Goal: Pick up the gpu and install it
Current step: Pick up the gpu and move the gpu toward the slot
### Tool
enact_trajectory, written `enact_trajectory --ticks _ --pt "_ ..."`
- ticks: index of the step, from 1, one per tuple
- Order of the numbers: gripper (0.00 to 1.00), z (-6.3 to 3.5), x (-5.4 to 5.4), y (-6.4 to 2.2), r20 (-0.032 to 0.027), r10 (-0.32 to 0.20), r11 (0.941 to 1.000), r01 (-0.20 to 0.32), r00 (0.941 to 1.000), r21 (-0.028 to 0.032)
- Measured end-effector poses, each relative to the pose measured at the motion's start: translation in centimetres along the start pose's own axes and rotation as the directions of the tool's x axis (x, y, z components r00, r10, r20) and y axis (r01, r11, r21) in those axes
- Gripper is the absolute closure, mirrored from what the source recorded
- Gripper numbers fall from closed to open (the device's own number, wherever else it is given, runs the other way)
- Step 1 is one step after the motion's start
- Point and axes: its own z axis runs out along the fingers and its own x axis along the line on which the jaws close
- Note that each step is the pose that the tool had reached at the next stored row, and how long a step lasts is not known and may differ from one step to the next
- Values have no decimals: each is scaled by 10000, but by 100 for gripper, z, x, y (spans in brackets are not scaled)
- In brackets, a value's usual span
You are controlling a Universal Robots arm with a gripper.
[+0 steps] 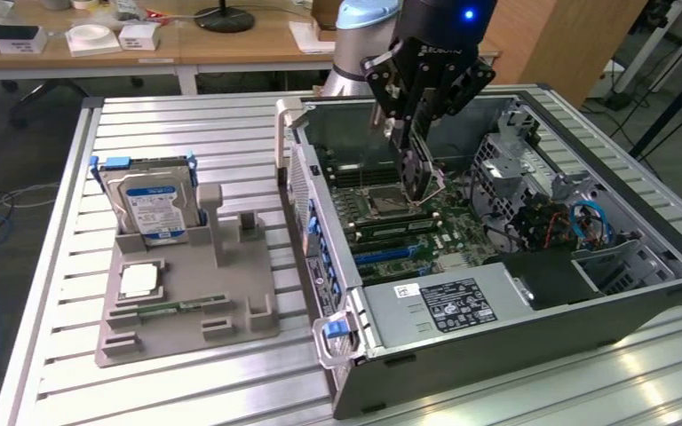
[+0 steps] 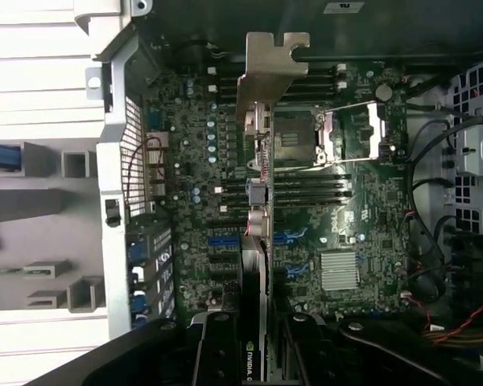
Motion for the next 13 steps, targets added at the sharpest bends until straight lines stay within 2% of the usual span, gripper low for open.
enact_trajectory --ticks 13 --pt "74 7 -264 20 0 0 10000 0 10000 0"
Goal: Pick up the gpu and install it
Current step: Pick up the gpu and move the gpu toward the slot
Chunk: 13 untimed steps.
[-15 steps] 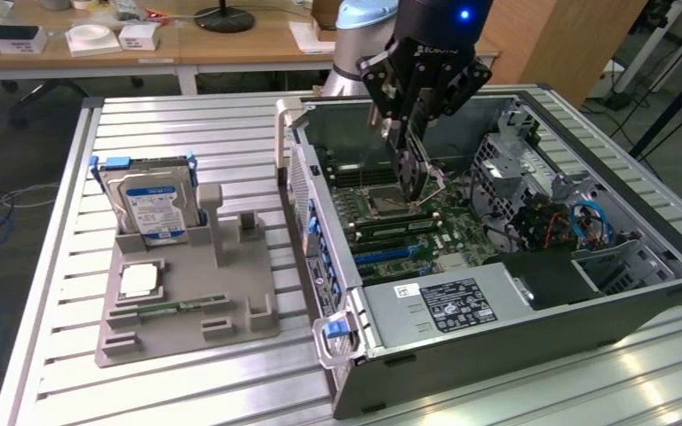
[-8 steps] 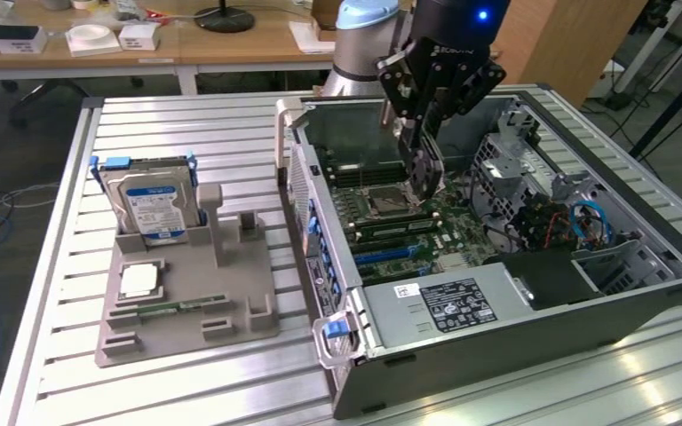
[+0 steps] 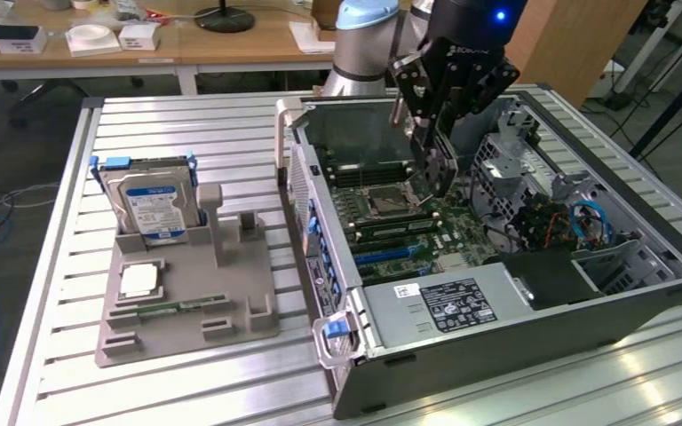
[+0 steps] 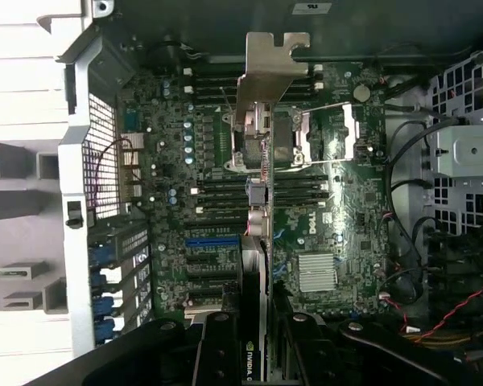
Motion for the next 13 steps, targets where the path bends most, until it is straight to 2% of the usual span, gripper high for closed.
enact_trajectory --ticks 13 --pt "74 5 -200 15 0 0 10000 0 10000 0"
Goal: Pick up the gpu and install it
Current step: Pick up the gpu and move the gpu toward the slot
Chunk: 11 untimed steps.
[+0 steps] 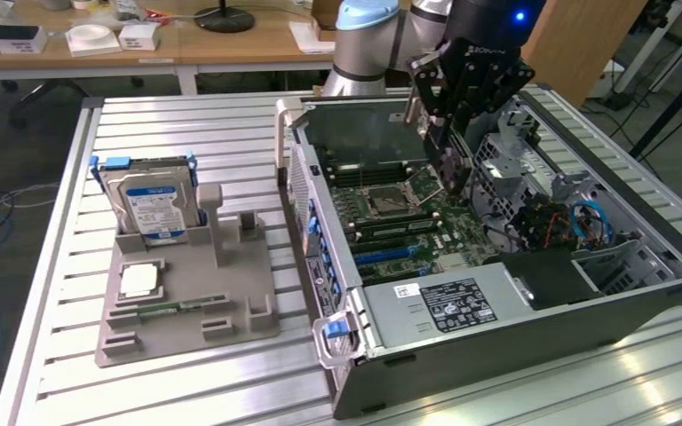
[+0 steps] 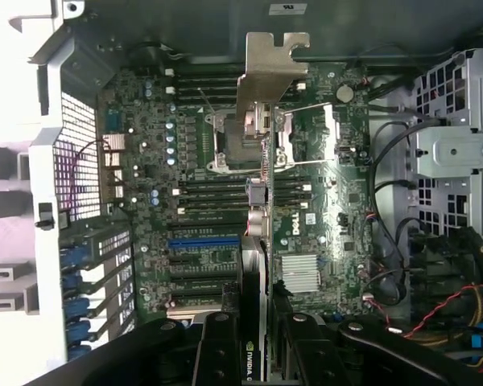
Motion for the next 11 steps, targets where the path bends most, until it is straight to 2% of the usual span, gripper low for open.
enact_trajectory --ticks 5,11 --pt "74 1 -60 4 0 -1 10000 1 10000 0" --pt "74 2 -82 6 0 0 10000 0 10000 0"
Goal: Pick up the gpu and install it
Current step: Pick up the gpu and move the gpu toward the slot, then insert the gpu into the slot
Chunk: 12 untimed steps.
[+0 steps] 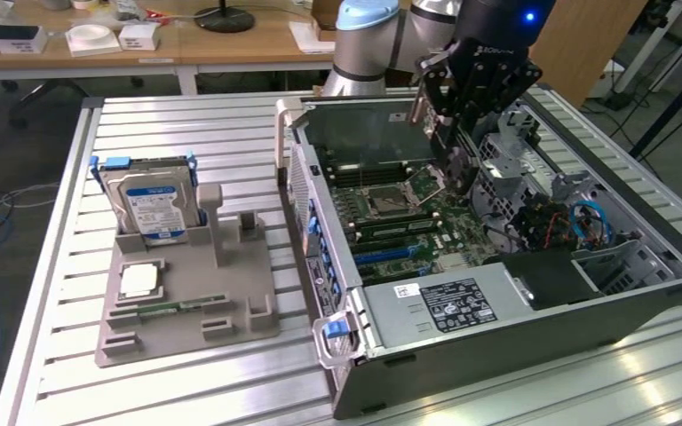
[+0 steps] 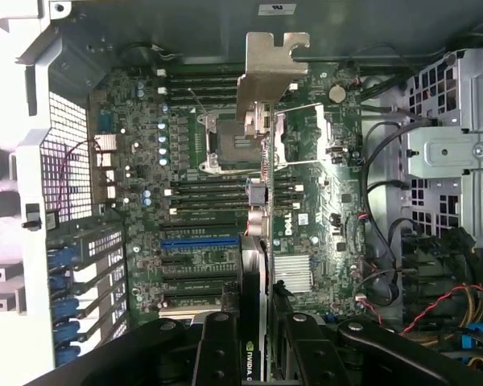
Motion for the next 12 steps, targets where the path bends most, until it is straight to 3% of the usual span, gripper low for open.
enact_trajectory --ticks 12 --pt "74 0 -5 1 -2 -57 10000 57 10000 -2"
